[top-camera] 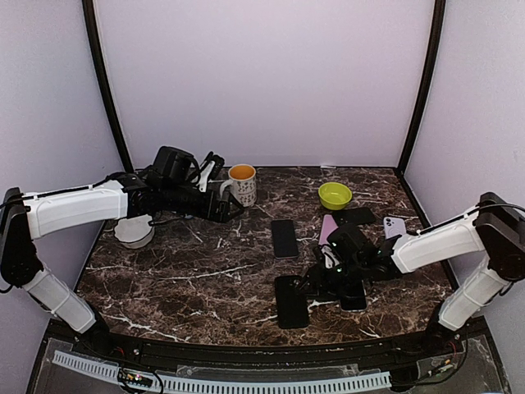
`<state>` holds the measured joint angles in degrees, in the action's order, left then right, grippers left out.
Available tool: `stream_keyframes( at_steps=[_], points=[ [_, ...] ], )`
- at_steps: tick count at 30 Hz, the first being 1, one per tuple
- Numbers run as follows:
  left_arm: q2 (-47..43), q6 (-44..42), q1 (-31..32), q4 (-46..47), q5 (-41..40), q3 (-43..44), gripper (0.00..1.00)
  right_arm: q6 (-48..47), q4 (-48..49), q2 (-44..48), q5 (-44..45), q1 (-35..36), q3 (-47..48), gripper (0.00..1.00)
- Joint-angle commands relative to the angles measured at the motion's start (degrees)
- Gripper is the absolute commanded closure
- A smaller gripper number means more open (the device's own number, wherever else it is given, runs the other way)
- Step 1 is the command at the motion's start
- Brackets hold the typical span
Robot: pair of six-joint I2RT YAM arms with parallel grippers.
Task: Put the phone into the phone case
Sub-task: Place the phone case at the corner of the board, then pick up the phone at the center of the board.
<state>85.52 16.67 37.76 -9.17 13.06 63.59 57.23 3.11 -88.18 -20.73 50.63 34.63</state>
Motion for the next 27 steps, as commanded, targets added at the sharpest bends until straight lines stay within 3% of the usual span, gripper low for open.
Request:
stream_keyframes(
  at_steps=[1,7,18,27],
  points=[
    [-0.20,-0.76,-0.25,-0.85,0.85,1.53,0.01,-1.84,-6.96,2.11,3.44,0.42,2.57,0.49],
    [-0.15,-0.83,-0.31,-0.92,1.01,1.60,0.01,-4.06,-15.53,3.90,7.12,1.23,7.89,0.41],
    [0.29,-1.20,-0.33,-2.69,1.18,2.85,0.01,-11.56,-45.67,-1.47,24.18,5.73,29.46,0.32],
    [-0.49,-1.35,-0.34,-2.78,0.97,2.85,0.01,-14.03,-56.80,-8.35,30.67,8.61,41.12,0.22]
  ],
)
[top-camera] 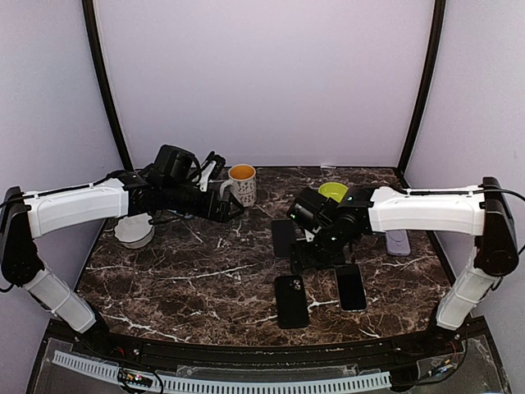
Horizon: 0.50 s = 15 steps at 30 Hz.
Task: Put the phone into the phone case
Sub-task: Pick up the phone at the center of the board.
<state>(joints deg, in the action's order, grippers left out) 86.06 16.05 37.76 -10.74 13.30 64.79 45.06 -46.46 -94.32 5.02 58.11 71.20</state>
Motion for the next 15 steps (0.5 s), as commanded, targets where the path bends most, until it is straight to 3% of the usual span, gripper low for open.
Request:
stream_keyframes(
  at_steps=[1,6,15],
  points=[
    [-1.05,-0.75,-0.37,-1.23,0.70,1.65,0.01,-2.24,-7.96,-3.01,5.41,1.27,5.77,0.19],
    [-1.26,-0.91,-0.36,-1.29,0.28,1.65,0.01,-4.52,-10.21,-7.19,8.36,1.55,12.09,0.02],
    [-1.76,-1.44,-0.34,-1.63,-2.10,1.65,0.01,-8.35,-10.49,-15.87,14.77,1.15,23.86,0.01]
  ],
)
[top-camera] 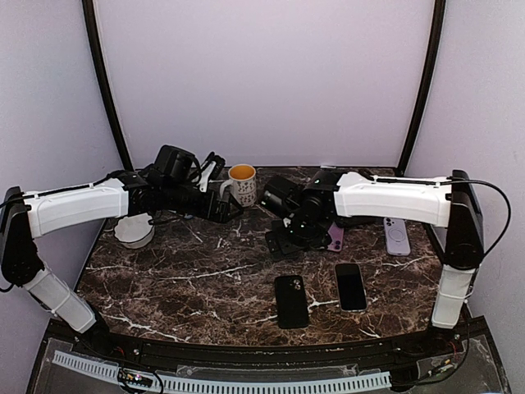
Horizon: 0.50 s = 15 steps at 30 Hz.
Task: Put the phone into the phone case
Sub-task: Pick up the phone at the center of the board.
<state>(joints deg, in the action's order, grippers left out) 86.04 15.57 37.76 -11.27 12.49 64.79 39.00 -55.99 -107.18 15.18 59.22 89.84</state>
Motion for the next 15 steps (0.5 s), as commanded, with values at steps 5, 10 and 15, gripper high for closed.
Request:
stream_keyframes(
  at_steps=[5,10,15],
  points=[
    [-2.08,-1.27,-0.39,-1.37,-2.44,1.74,0.01,-3.74,-0.15,-7.10,5.31,-1.64,9.64,0.01],
    [-2.63,-1.42,-0.41,-1.39,-3.73,1.74,0.01,-3.68,2.72,-10.30,4.21,-3.95,11.94,0.02],
    [-2.77,-1.42,-0.59,-1.72,-5.13,1.78,0.01,-3.00,6.02,-12.60,3.52,-6.05,12.82,0.02]
  ],
)
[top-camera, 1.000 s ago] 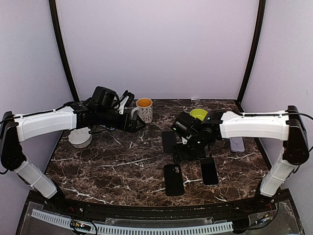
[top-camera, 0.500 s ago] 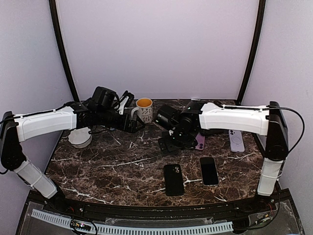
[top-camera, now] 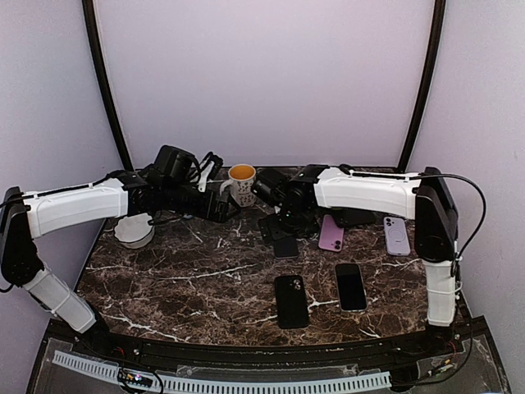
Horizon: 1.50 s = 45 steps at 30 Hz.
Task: Put the phone into the phone case
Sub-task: Pick up the phone at the center of the board.
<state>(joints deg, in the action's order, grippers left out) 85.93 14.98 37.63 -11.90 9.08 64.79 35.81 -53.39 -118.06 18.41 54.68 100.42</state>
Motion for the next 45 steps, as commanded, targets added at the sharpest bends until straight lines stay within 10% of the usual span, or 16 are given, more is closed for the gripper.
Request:
stream_keyframes(
  at_steps=[1,31,45],
  points=[
    [-2.69,-0.83,-0.50,-1.17,-1.84,1.80,0.01,0.33,3.62,-2.33,0.19,-2.09,2.81,0.01],
    [-2.10,-1.01,-0.54,-1.19,-0.55,1.74,0.01,1.84,9.01,-16.41,-0.43,-7.48,8.76,0.03],
    [-2.63,-1.17,-0.56,-1.19,-0.17,1.77,0.01,4.05,11.73,-17.03,-3.90,-7.72,4.44,0.20]
  ],
)
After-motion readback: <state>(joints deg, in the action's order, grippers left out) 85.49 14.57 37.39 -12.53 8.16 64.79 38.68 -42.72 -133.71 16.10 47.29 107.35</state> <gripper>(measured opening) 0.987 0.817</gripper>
